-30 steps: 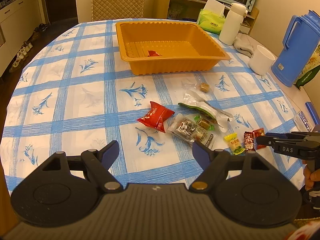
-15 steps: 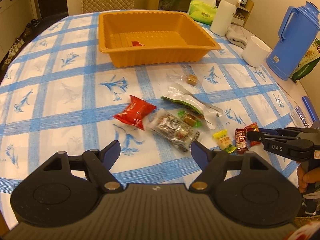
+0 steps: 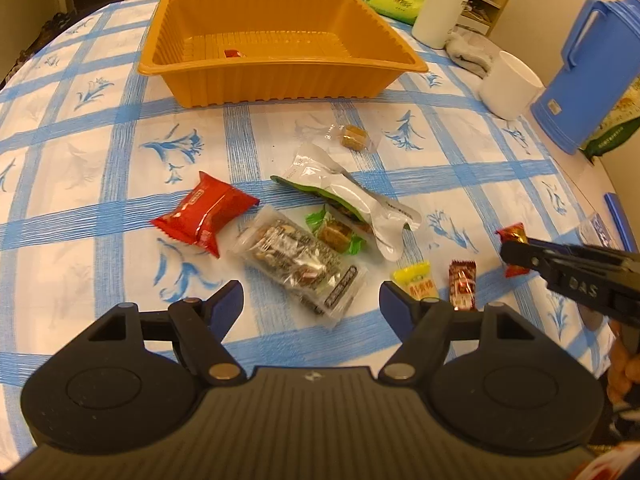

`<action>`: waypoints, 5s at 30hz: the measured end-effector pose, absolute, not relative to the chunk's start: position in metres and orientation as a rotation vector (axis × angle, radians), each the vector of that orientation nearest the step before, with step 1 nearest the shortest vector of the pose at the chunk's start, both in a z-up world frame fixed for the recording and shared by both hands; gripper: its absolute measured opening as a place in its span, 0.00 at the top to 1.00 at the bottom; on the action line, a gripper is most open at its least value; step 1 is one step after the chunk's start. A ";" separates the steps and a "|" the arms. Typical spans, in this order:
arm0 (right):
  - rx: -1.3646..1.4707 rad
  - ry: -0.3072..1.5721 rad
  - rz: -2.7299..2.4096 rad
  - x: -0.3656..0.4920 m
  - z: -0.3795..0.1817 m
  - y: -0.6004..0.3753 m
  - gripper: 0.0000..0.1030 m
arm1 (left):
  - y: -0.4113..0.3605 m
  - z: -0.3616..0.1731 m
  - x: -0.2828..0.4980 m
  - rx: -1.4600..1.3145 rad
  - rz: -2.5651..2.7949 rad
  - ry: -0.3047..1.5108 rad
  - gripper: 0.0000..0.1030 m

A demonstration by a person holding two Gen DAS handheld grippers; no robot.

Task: Organize snacks

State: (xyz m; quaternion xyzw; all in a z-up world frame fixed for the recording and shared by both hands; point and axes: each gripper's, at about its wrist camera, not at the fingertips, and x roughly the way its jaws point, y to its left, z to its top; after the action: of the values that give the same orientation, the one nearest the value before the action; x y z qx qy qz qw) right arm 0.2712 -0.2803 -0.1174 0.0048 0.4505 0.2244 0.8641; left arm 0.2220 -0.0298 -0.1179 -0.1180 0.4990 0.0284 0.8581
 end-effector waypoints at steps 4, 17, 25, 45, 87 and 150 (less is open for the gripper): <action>0.019 0.953 0.473 0.273 -0.119 -0.283 0.78 | -0.033 -0.125 0.235 -0.256 0.095 1.057 0.29; 0.048 0.977 0.486 0.279 -0.124 -0.288 0.78 | -0.026 -0.138 0.236 -0.191 0.123 1.057 0.28; 0.055 0.979 0.502 0.283 -0.124 -0.282 0.78 | -0.007 -0.135 0.219 -0.169 0.108 1.055 0.46; 0.072 0.985 0.463 0.284 -0.123 -0.290 0.78 | -0.031 -0.137 0.251 0.110 -0.008 1.011 0.63; 0.107 0.832 0.669 0.353 -0.062 -0.209 0.78 | 0.013 -0.033 0.291 -0.058 0.004 0.789 0.67; 0.122 0.933 0.607 0.495 -0.103 -0.095 0.78 | 0.092 -0.084 0.455 -0.002 0.074 0.886 0.60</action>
State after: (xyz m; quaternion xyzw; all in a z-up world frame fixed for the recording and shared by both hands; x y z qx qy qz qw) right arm 0.4950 -0.0947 -0.1031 0.0579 0.4427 0.2879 0.8472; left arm 0.4547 0.0920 -0.0835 -0.0007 0.4285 0.0357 0.9028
